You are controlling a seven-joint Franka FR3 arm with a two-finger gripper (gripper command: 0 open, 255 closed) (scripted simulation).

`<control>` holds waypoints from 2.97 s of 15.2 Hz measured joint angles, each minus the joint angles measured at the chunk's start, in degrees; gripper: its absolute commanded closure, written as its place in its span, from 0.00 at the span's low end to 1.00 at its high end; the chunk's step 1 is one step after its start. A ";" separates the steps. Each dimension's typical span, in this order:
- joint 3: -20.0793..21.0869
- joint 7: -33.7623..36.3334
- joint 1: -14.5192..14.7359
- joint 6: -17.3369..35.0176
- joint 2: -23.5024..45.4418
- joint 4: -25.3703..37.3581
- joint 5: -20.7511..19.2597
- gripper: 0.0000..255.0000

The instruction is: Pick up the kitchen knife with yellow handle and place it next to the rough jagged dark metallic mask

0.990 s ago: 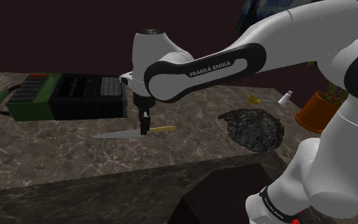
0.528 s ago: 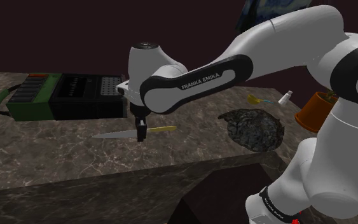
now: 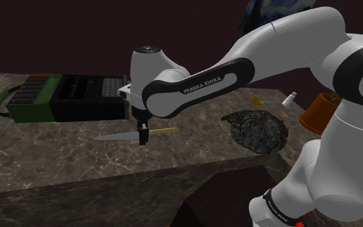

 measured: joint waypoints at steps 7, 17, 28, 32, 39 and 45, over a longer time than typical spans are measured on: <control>0.00 0.00 0.00 0.00 0.00 0.00 0.00 1.00; 0.22 -0.30 -0.07 -4.06 -2.32 1.80 0.56 1.00; 0.37 -1.02 -0.29 -11.65 -5.74 6.04 1.37 1.00; 0.44 -1.09 -0.27 -14.23 -6.57 7.80 1.57 1.00; 0.49 -1.35 -0.31 -19.60 -7.95 11.81 1.88 1.00; 0.51 -1.50 -0.31 -24.10 -8.38 15.90 1.98 1.00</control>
